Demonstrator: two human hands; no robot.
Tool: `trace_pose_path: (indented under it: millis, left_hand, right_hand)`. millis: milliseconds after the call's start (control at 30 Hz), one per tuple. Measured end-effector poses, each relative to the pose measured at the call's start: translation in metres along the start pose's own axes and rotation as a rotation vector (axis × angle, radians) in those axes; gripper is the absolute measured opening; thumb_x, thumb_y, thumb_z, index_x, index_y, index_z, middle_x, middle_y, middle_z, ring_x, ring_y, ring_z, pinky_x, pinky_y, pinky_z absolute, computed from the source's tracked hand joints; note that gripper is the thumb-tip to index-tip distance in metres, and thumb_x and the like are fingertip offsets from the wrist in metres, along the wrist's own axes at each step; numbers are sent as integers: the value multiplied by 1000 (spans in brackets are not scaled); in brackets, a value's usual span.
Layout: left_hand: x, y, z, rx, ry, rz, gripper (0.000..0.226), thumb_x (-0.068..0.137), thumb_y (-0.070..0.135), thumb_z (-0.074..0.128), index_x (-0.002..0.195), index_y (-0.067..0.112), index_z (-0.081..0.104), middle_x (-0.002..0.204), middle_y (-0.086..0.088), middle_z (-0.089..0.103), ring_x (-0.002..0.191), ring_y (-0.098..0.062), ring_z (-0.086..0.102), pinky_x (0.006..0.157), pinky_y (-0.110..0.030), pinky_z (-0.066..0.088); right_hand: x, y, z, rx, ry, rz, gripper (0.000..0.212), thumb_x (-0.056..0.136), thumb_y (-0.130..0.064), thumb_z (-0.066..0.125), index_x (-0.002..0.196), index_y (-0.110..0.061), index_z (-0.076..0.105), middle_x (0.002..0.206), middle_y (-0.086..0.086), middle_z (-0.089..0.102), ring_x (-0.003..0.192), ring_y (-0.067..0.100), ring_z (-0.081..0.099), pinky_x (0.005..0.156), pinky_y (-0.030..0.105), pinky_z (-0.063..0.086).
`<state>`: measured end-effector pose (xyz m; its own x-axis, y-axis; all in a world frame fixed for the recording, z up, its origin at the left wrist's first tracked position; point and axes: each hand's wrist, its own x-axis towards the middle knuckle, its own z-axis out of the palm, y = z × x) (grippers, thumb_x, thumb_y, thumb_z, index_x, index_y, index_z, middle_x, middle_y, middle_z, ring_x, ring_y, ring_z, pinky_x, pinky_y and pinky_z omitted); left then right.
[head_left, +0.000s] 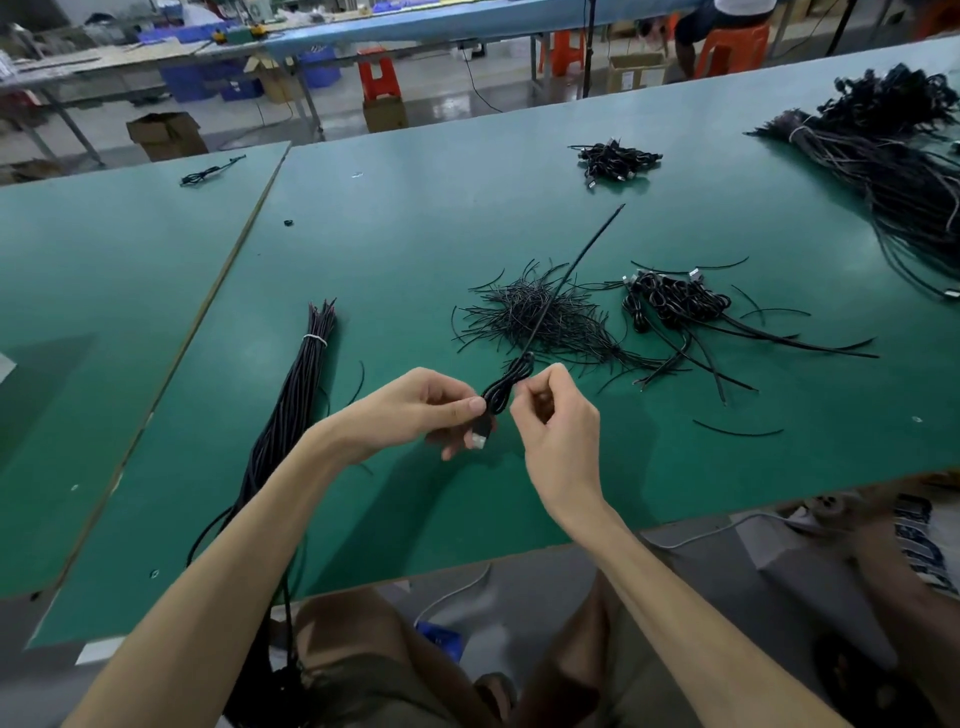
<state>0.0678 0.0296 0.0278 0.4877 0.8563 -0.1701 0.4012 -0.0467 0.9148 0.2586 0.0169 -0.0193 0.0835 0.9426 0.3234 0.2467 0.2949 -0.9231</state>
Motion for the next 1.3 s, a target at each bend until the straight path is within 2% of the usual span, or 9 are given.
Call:
trace_pose_path:
  millis: [133, 267, 367, 433, 533, 733, 967, 1133, 1300]
  left_hand:
    - [-3, 9, 1, -201, 18, 164, 31, 108, 22, 49, 112, -1, 69, 88, -8, 68, 68, -22, 59, 63, -25, 42]
    - [6, 21, 2, -249, 43, 245, 29, 107, 18, 52, 126, 3, 67, 97, -9, 69, 79, -22, 60, 64, -24, 43]
    - [15, 28, 5, -214, 99, 226, 28, 107, 20, 53, 127, 7, 68, 103, -8, 73, 81, -19, 60, 62, -24, 41]
    - [18, 31, 6, -165, 123, 215, 27, 108, 22, 52, 125, 9, 69, 108, -10, 74, 78, -20, 59, 61, -25, 38]
    - [20, 35, 8, -56, 181, 257, 27, 109, 21, 50, 117, 8, 72, 104, -10, 75, 75, -19, 60, 64, -23, 42]
    - [24, 33, 18, 29, 329, 334, 28, 109, 11, 47, 107, -1, 72, 98, -14, 74, 91, -18, 67, 85, -23, 48]
    - [23, 2, 26, -60, 367, 89, 57, 106, 52, 34, 106, 16, 78, 109, 2, 78, 102, -8, 69, 93, -17, 48]
    - [14, -4, 19, 51, 321, 157, 81, 98, 69, 46, 94, -11, 62, 84, -7, 52, 83, -18, 44, 80, -38, 35]
    - [1, -7, 17, 71, 350, 96, 35, 90, 54, 65, 116, 31, 72, 112, 14, 75, 110, -3, 67, 98, -19, 47]
  right_hand:
    - [1, 2, 1, -49, -25, 37, 25, 99, -11, 63, 79, -15, 50, 68, -6, 57, 61, 7, 49, 58, 18, 39]
    - [-2, 1, 4, -70, -139, -3, 13, 97, -9, 66, 87, -11, 58, 80, -1, 66, 74, 17, 60, 69, 35, 50]
    - [-6, -1, 6, -80, -186, -112, 18, 92, 0, 63, 107, -9, 65, 81, -22, 60, 73, 1, 57, 69, 16, 42]
    - [-7, -2, 4, -70, -195, -134, 20, 92, 1, 63, 94, -19, 62, 78, -31, 57, 68, -1, 53, 63, 11, 36]
    - [-6, -3, 4, -93, -183, -141, 43, 95, -4, 64, 77, -36, 42, 68, -18, 52, 62, 4, 47, 58, 16, 34]
    - [-10, -3, 4, -17, -227, -148, 23, 97, -5, 62, 82, -17, 50, 72, -12, 55, 63, 7, 47, 61, 17, 35]
    - [-10, -3, 3, 2, -138, -185, 23, 99, -6, 62, 83, -17, 50, 75, -11, 55, 66, 6, 48, 63, 14, 37]
    - [-8, -2, 1, 40, -128, -157, 19, 100, -6, 60, 84, -9, 51, 76, -2, 59, 65, 14, 48, 63, 23, 40]
    - [-6, -1, 0, 56, -80, -133, 19, 100, -5, 59, 83, -6, 51, 70, -3, 52, 62, 11, 42, 60, 19, 36]
